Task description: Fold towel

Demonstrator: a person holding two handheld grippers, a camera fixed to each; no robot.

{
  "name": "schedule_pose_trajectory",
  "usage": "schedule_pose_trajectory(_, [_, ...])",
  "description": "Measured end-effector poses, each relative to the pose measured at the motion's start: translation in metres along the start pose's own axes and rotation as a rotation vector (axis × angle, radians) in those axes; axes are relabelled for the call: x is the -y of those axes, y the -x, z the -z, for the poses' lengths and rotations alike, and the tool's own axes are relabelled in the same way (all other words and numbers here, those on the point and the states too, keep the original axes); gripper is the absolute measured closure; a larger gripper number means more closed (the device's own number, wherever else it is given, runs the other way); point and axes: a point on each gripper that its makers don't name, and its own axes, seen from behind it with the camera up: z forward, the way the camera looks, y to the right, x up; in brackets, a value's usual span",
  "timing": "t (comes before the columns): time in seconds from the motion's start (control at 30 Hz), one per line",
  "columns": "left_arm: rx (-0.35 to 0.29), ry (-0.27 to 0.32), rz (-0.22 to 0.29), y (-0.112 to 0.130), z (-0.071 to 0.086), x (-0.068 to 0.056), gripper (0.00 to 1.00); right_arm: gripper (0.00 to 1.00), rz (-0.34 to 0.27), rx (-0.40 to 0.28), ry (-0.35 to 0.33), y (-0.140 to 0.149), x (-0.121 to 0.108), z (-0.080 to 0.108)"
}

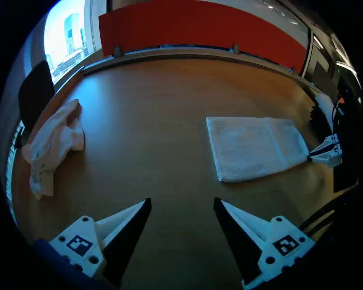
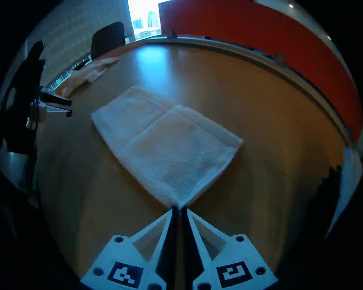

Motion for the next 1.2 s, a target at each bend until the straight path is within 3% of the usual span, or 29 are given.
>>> schedule_pose_trajectory(0.4, [-0.007, -0.003, 0.001, -0.002, 0.003, 0.003, 0.04, 0.95, 0.028, -0.027, 0.005, -0.018, 0.006, 0.009])
schedule_pose_trajectory(0.8, [-0.014, 0.0, 0.006, -0.002, 0.008, 0.004, 0.04, 0.95, 0.093, -0.112, 0.04, -0.07, 0.005, 0.033])
schedule_pose_trajectory(1.2, [-0.028, -0.003, 0.012, -0.007, 0.011, 0.004, 0.04, 0.96, 0.179, -0.183, 0.031, -0.126, 0.02, 0.045])
